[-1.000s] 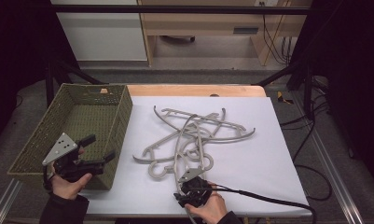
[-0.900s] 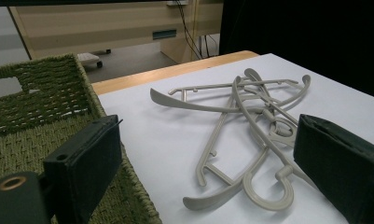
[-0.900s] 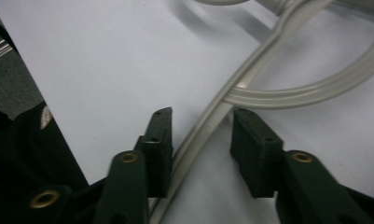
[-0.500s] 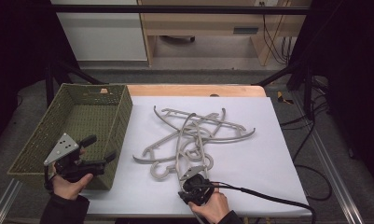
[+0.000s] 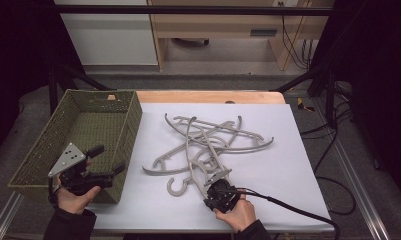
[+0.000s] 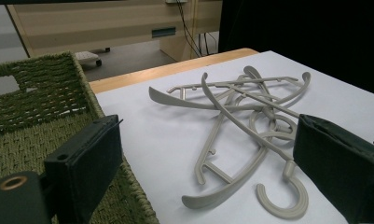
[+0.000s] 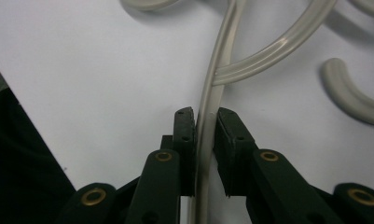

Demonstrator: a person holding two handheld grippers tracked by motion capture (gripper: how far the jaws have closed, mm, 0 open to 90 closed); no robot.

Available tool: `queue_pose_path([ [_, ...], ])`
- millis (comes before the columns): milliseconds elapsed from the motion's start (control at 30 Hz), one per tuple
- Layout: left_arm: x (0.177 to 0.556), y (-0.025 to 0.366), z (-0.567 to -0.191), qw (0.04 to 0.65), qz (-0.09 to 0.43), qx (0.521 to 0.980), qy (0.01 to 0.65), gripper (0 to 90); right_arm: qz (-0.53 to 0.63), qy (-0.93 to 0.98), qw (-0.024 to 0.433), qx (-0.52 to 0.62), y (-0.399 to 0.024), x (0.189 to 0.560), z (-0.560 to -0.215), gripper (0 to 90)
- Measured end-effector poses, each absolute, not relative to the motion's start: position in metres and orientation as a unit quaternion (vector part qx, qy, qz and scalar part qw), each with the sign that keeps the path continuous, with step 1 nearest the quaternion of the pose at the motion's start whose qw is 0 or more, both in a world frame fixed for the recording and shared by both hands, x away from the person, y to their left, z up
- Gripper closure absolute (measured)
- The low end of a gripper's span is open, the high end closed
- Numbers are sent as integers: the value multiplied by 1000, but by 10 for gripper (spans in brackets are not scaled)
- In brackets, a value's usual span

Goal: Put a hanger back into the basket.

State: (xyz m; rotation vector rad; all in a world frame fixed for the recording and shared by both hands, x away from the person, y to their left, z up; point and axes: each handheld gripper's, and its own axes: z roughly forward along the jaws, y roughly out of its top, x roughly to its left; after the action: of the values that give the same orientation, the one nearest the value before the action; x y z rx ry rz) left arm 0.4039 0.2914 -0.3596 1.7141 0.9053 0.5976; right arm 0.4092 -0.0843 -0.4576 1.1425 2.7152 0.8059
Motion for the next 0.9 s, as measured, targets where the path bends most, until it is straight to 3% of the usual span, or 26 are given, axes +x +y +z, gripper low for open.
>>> queue_pose_path([
  [100,404,291,-360,528,250,718,378,75,250,891,76,371,-93,413,-457,816],
  [233,404,290,-360,527,250,719,378,76,262,886,60,377,-99,416,-458,809],
  [433,404,289,-361,526,250,721,376,75,256,891,76,368,-99,415,-460,748],
  [900,404,282,-362,520,246,732,366,74,242,893,62,375,-102,421,-457,820],
])
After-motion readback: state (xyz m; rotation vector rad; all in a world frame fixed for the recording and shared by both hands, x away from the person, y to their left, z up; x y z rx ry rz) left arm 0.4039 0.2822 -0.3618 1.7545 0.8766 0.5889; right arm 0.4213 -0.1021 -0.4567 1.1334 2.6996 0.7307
